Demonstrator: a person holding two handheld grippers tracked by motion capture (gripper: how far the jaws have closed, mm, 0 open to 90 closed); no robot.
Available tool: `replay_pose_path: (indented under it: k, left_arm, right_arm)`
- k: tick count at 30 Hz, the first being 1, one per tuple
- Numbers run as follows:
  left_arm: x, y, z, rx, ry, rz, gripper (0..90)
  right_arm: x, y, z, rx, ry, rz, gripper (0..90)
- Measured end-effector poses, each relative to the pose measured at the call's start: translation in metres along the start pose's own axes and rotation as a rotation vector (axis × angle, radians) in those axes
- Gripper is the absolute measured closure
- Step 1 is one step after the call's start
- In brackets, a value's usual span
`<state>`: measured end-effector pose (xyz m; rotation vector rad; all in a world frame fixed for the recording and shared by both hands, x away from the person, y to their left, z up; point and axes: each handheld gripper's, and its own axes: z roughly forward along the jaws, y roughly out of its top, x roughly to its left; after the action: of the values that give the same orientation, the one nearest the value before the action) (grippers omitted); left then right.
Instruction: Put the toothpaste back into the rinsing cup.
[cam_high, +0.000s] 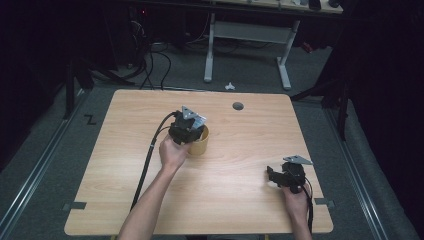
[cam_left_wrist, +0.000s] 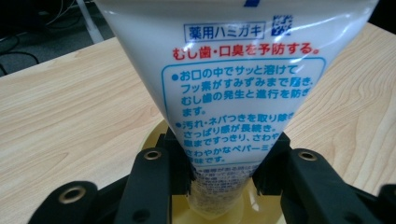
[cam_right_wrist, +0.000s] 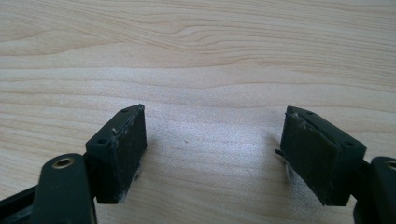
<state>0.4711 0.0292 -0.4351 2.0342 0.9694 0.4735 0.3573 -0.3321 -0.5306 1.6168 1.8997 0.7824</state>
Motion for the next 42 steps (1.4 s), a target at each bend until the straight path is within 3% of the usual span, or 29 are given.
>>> replay_pose_path:
  k: [42]
  left_arm:
    - [-0.003,-0.013,0.016,0.045,0.008,0.010,63.0]
  right_arm:
    - [0.000,0.000,0.000,0.000,0.000,0.000,22.9]
